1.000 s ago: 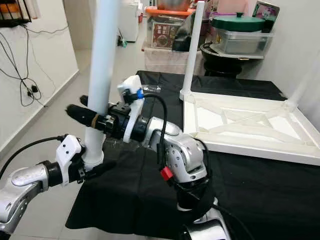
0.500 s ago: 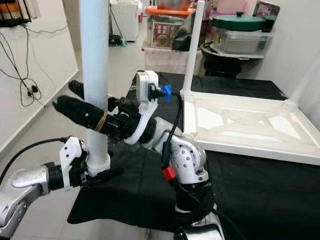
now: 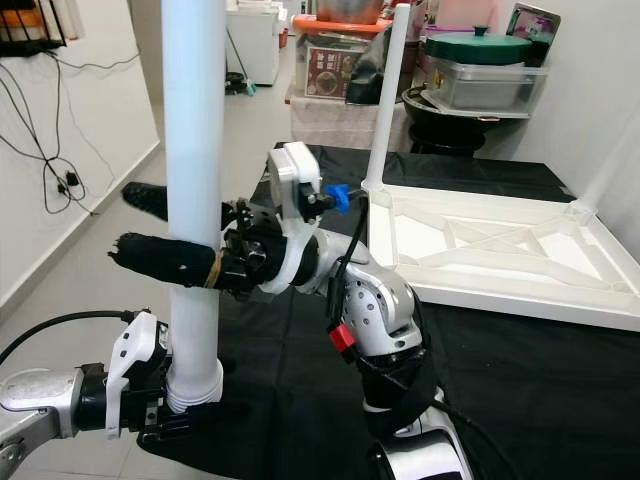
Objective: Building children table
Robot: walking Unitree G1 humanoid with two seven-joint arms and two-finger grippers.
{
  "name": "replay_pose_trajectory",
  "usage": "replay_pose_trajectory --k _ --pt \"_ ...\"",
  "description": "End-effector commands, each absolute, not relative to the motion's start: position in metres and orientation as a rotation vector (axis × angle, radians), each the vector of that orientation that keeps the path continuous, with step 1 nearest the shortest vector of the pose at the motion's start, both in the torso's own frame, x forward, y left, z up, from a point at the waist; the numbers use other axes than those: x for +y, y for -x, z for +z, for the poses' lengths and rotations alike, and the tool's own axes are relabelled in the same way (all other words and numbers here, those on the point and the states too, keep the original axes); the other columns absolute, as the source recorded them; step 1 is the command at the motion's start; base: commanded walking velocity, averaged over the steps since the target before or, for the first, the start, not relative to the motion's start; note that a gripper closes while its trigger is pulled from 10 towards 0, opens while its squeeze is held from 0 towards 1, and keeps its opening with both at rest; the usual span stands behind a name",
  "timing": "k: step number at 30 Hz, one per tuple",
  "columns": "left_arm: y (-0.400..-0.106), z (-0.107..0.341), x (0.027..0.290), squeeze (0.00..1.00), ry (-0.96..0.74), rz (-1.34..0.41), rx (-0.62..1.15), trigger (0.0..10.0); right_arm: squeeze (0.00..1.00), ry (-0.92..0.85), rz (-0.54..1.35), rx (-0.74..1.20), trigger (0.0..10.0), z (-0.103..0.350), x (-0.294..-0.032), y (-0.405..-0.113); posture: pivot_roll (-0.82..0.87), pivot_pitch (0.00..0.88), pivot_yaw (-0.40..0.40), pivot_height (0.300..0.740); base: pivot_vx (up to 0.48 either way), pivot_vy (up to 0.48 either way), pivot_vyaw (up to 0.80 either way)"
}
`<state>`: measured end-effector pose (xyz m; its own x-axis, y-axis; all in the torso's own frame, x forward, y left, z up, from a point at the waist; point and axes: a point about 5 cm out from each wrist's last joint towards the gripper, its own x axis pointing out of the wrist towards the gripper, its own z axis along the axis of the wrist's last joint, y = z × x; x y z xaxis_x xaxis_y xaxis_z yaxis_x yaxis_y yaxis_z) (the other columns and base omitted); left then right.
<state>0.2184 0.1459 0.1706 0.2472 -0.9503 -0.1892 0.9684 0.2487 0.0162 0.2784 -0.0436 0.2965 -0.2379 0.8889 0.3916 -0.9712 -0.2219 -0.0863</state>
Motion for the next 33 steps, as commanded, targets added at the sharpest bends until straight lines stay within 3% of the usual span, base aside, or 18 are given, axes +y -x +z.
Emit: replay_pose_trajectory --k 1,7,17,18,19,20,27,30,31,33 --pt "-0.214 0.174 0.147 0.0 -0.181 -1.352 0.15 10.0 0.0 -0.291 1.781 -0.329 0.0 0.293 -0.046 -0.282 0.11 0.0 -0.044 0.74 0.0 0.0 0.0" --pt "-0.214 0.174 0.152 0.0 -0.189 -1.351 0.173 10.0 0.0 -0.306 1.903 -0.285 0.0 0.29 -0.057 -0.271 0.1 0.0 -0.04 0.74 0.0 0.0 0.0" --pt "-0.213 0.176 0.152 0.0 -0.207 -1.356 0.179 10.0 0.0 -0.317 1.946 -0.276 0.0 0.286 -0.059 -0.27 0.1 0.0 -0.037 0.74 0.0 0.0 0.0" --pt "-0.217 0.177 0.153 0.75 -0.207 -1.325 0.154 10.0 0.0 -0.326 1.949 -0.276 0.0 0.286 -0.06 -0.27 0.1 0.0 -0.037 0.74 0.0 0.0 0.0" --pt "-0.217 0.177 0.153 0.75 -0.207 -1.325 0.154 10.0 0.0 -0.326 1.949 -0.276 0.0 0.286 -0.06 -0.27 0.1 0.0 -0.037 0.74 0.0 0.0 0.0" --pt "-0.221 0.177 0.155 1.0 -0.208 -1.289 0.131 10.0 0.0 -0.336 1.948 -0.276 0.0 0.286 -0.06 -0.271 0.1 0.0 -0.038 0.74 0.0 0.0 0.0" --pt "-0.235 0.187 0.16 1.0 -0.174 -1.171 0.043 10.0 0.0 -0.336 1.796 -0.32 0.0 0.296 -0.071 -0.293 0.1 0.0 -0.039 0.74 0.0 0.0 0.0" --pt "-0.236 0.192 0.161 1.0 -0.155 -1.146 0.018 10.0 0.0 -0.286 1.681 -0.345 0.0 0.301 -0.083 -0.309 0.1 0.0 -0.042 0.74 0.0 0.0 0.0" --pt "-0.232 0.195 0.16 1.0 -0.13 -1.14 0.01 10.0 0.0 -0.226 1.506 -0.366 0.0 0.307 -0.101 -0.33 0.1 0.0 -0.043 0.74 0.0 0.0 0.0" --pt "-0.232 0.195 0.16 1.0 -0.13 -1.14 0.01 10.0 0.0 -0.226 1.506 -0.366 0.0 0.307 -0.101 -0.33 0.1 0.0 -0.043 0.74 0.0 0.0 0.0"
